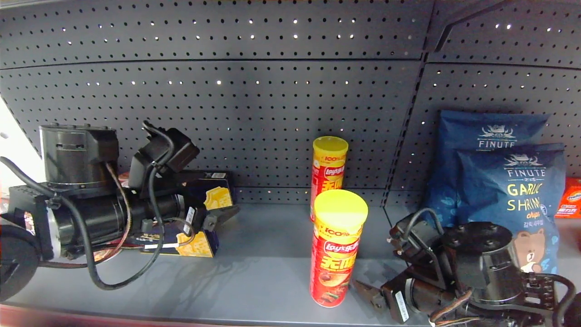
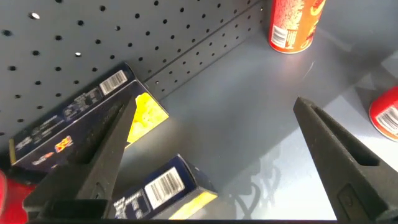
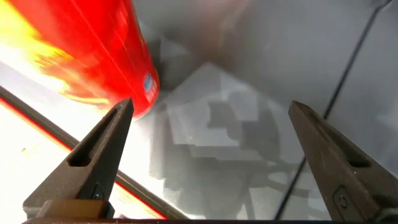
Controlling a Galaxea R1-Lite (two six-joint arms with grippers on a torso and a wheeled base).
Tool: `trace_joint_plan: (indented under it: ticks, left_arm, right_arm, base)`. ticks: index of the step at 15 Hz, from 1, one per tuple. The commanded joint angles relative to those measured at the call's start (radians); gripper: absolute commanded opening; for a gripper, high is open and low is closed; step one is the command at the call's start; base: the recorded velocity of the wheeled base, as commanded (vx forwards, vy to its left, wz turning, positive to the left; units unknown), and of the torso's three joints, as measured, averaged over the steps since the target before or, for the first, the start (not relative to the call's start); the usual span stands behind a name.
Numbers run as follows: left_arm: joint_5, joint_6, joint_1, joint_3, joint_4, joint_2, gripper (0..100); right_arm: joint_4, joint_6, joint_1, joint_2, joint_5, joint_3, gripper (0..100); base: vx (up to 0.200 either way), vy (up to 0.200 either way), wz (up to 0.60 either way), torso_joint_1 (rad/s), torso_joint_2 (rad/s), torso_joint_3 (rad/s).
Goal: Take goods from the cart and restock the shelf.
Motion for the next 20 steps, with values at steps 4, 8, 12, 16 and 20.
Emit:
trace_joint_plan:
  ticks: [4, 8, 12, 16, 20]
  left_arm:
    - [0.000, 0.030, 0.001, 0.096, 0.001, -0.155, 100]
    - [-0.001, 0.019, 0.045, 0.215, 0.001, -0.311, 100]
    - [-0.001, -0.008, 0.166, 0.430, 0.010, -0.593, 100]
    - [0.017, -0.085, 0.307, 0.628, 0.072, -0.882, 100]
    - [0.161, -0.088, 0.424, 0.734, 0.291, -1.207, 100]
  right_arm:
    - [0.005, 0.001, 0.005, -0.102, -0.007, 0.010, 100]
    - [0.001, 0.001, -0.010, -0.148, -0.019, 0.025, 100]
    - [0.004, 0.001, -0.058, -0.280, -0.053, 0.084, 100]
    - [0.015, -0.001, -0.231, -0.472, -0.051, 0.229, 100]
    - [0.205, 0.001, -0.618, -0.861, -0.050, 0.400, 100]
  base:
    - [0.000, 0.000, 0.00, 0.000, 0.00, 0.000]
    - [0.000, 0.000, 0.00, 0.000, 0.00, 0.000]
    - [0.000, 0.000, 0.00, 0.000, 0.00, 0.000]
    - [0.000, 0.000, 0.00, 0.000, 0.00, 0.000]
    - [0.000, 0.000, 0.00, 0.000, 0.00, 0.000]
